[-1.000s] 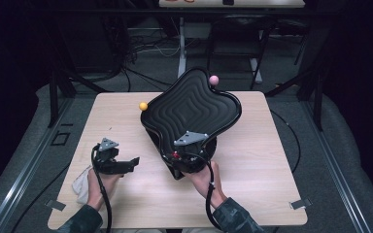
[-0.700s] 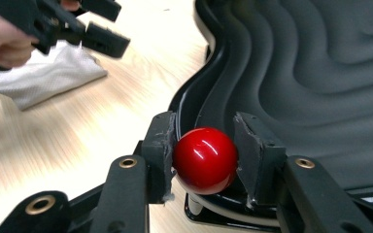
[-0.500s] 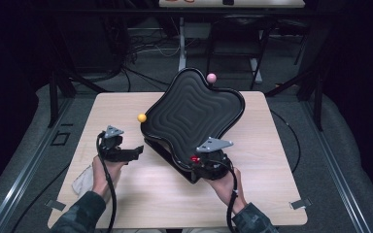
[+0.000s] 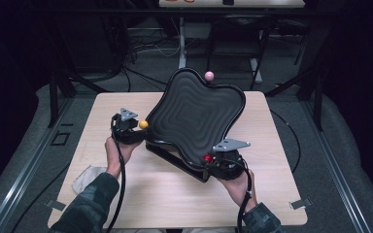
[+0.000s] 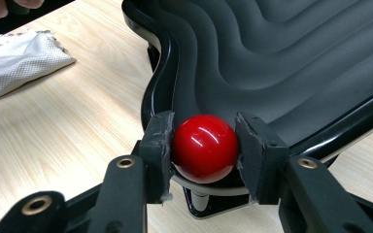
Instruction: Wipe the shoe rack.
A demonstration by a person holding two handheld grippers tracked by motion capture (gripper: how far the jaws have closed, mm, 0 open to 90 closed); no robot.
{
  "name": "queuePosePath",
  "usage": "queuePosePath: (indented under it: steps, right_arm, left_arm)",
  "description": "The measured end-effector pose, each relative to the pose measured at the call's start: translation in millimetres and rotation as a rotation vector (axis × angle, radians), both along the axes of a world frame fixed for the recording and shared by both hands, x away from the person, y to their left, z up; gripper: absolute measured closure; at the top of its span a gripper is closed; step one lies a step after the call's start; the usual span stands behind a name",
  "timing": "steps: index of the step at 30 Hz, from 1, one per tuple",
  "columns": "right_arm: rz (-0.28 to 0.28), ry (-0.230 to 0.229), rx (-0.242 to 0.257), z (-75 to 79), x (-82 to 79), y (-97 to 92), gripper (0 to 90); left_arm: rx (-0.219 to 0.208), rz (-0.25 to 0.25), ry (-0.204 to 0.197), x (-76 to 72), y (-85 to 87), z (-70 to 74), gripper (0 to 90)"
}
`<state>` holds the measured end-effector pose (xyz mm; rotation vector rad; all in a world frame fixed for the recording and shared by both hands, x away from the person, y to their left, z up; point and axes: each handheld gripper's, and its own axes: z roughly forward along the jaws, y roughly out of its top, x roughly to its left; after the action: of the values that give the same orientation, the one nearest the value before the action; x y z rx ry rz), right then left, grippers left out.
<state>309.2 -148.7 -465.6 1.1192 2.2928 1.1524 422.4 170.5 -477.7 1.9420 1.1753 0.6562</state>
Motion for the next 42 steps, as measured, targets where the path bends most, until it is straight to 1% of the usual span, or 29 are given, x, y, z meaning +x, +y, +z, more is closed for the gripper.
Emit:
queuePosePath:
  steps: [1,2,3,5,9,10,11,15,19,21,24,26,28,30,33,36,41,42]
  right_arm:
    - [0.001,-0.001,0.013,-0.8,0.8,-1.1,58.5]
    - [0.013,0.002,0.02,-1.2,1.6,-2.9,58.5]
    - [0.002,-0.003,0.02,-1.8,1.9,-3.6,58.6]
    - [-0.002,-0.002,0.014,-1.6,2.9,-4.8,58.7]
    - [-0.015,-0.003,0.013,-1.9,5.8,-7.9,58.8]
    - [-0.017,-0.007,0.005,-1.6,6.9,-8.8,58.8]
    - [-0.015,-0.005,0.007,-1.3,7.8,-9.3,58.8]
    - [-0.028,-0.009,0.011,-2.2,12.7,-11.2,58.9]
    - [-0.037,-0.015,0.003,-2.4,17.4,-11.2,58.8]
    - [-0.06,-0.021,-0.014,-2.2,18.6,-10.7,58.8]
    - [-0.068,-0.021,-0.008,-3.0,22.8,-12.8,58.7]
    - [-0.075,-0.018,-0.002,-3.8,25.9,-14.0,58.7]
    - [-0.082,-0.02,-0.007,-4.5,29.8,-14.0,58.6]
    - [-0.09,-0.021,-0.009,-5.5,33.5,-14.1,58.7]
    - [-0.1,-0.027,-0.012,-5.7,38.5,-15.1,58.8]
    - [-0.106,-0.034,-0.008,-6.2,42.8,-16.3,58.9]
    - [-0.123,-0.042,-0.011,-6.6,49.7,-17.3,58.8]
    - [-0.119,-0.036,-0.012,-6.2,50.3,-17.9,58.9]
  left_arm:
    - [-0.002,-0.003,-0.004,1.5,-1.2,-1.4,53.5]
    - [0.0,-0.007,-0.002,2.9,-2.2,-2.9,56.1]
    - [-0.004,-0.012,-0.004,3.2,-3.1,-3.7,58.6]
    - [0.002,-0.016,-0.009,3.1,-4.3,-3.9,59.6]
    - [0.005,-0.019,-0.015,-0.2,-3.9,-4.4,60.0]
    - [0.001,-0.017,-0.019,-1.9,-3.5,-4.9,60.1]
    - [-0.006,-0.011,-0.02,-4.5,-2.6,-5.4,60.1]
    - [-0.007,0.01,-0.029,-13.2,0.0,-6.5,60.0]
    - [0.001,0.019,-0.027,-21.3,1.9,-5.8,59.9]
    - [0.001,0.02,-0.023,-25.5,2.6,-5.5,59.9]
    - [0.006,0.02,-0.023,-32.2,3.0,-5.3,59.9]
    - [0.029,0.027,-0.021,-37.3,1.7,-4.4,59.9]
    - [0.03,0.033,-0.02,-40.8,1.2,-4.2,59.9]
    - [0.025,0.035,-0.03,-44.8,1.1,-5.5,59.9]
    - [0.021,0.031,-0.034,-50.3,1.9,-6.1,59.9]
    - [0.024,0.03,-0.033,-53.8,1.5,-5.9,59.9]
    - [0.014,0.028,-0.046,-59.2,1.8,-7.6,60.0]
    - [0.012,0.027,-0.048,-60.2,1.5,-7.9,60.0]
